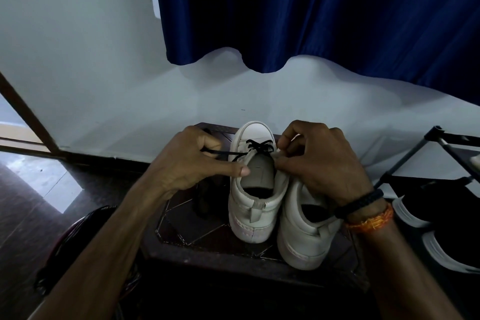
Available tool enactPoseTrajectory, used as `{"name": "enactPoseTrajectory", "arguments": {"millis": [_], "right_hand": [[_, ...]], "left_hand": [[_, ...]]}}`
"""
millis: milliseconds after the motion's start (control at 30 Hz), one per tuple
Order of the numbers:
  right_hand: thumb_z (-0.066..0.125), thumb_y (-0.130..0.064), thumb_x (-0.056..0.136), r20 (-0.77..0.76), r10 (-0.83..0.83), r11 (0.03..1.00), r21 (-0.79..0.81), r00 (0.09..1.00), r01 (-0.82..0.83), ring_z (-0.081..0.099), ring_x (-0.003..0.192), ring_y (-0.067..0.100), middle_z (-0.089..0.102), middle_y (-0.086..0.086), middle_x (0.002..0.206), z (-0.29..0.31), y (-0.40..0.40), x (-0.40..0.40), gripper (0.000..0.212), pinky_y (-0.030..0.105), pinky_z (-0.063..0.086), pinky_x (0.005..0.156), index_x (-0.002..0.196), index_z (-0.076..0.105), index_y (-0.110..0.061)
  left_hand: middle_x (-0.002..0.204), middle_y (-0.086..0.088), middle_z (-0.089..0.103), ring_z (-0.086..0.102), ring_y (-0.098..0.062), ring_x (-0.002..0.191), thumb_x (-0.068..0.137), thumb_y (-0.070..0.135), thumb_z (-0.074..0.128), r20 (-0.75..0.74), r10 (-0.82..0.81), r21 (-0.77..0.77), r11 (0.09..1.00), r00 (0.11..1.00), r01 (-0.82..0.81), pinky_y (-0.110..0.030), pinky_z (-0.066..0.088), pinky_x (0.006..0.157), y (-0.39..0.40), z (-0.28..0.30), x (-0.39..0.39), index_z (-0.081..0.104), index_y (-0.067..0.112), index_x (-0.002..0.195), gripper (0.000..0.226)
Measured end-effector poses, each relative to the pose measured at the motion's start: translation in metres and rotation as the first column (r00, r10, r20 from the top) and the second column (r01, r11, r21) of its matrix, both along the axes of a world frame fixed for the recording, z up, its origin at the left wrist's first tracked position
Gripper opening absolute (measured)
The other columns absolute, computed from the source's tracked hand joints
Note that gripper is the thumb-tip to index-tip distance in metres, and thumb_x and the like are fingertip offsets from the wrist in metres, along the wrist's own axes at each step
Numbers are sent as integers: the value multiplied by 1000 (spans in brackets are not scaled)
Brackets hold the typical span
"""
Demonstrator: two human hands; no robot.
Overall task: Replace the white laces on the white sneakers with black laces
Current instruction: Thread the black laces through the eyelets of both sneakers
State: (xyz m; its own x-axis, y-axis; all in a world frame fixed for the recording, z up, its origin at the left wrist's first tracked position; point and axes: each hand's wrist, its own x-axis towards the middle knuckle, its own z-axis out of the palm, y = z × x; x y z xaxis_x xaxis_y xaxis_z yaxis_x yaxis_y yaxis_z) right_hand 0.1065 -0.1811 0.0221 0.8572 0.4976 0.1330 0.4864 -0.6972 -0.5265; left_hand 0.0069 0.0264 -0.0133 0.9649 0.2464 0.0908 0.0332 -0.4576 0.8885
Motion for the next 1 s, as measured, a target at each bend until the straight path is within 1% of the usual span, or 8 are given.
{"name": "enactPoseTrajectory", "arguments": {"millis": [233,333,400,500,600,767,867,1000], "right_hand": [[75,-33,67,-8,44,999,-13,999,-44,65,76,4,69,-20,74,-2,1,3,20,37,57,77,83,62,-36],[78,-38,64,-28,51,999,8,998,-51,67,77,1,70,-23,75,-1,-1,5,24,39,58,78,84,64,-37],[82,-41,63,-56,65,998,16,996,-64,67,78,1,71,-23,76,0,-1,7,27,40,58,80,85,65,-37],[87,-41,66,-92,89,996,17,992,-88,68,82,3,72,-18,80,2,0,7,32,41,58,82,90,67,-35],[88,-44,66,-82,103,995,13,991,-102,67,83,4,71,-17,83,2,0,7,34,41,59,82,93,67,-36],[80,-47,61,-71,96,995,16,993,-95,67,80,4,71,-18,82,-3,1,7,35,40,59,79,91,66,-38],[70,-55,55,-60,91,996,6,994,-91,67,83,5,70,-21,82,-6,2,7,39,40,59,77,92,64,-41],[69,-58,55,-56,100,995,-4,993,-100,67,80,3,70,-21,80,-6,3,8,41,39,58,77,92,65,-39]], "left_hand": [[50,3,23,23,-15,51,63,53,88,-29,-34,-50,998,999,32,-29,22,56,7,3,-6,29,21,45,70],[44,-5,38,38,-15,46,78,86,49,-133,53,-32,998,990,-58,-29,37,62,14,6,-7,50,8,46,84],[41,-11,44,49,-22,47,89,83,21,-288,77,16,997,955,-76,-33,46,72,21,5,-6,68,5,56,97],[39,-10,52,60,-25,50,96,66,41,-396,77,163,987,915,-13,-35,54,82,27,-7,-6,76,12,68,70],[44,-2,61,55,-8,43,84,55,68,-418,104,319,947,903,39,-25,45,63,23,-15,-3,70,21,85,34],[53,1,59,51,-3,48,84,27,77,-188,-4,401,913,982,80,-19,42,56,9,-16,3,61,30,118,37],[48,5,50,47,-8,48,88,11,66,-95,-43,439,895,995,81,-28,44,58,6,-20,6,65,35,101,27],[51,11,49,44,-7,48,91,10,61,-20,-24,451,892,1000,31,-27,37,52,2,-26,9,46,38,68,39]]}}
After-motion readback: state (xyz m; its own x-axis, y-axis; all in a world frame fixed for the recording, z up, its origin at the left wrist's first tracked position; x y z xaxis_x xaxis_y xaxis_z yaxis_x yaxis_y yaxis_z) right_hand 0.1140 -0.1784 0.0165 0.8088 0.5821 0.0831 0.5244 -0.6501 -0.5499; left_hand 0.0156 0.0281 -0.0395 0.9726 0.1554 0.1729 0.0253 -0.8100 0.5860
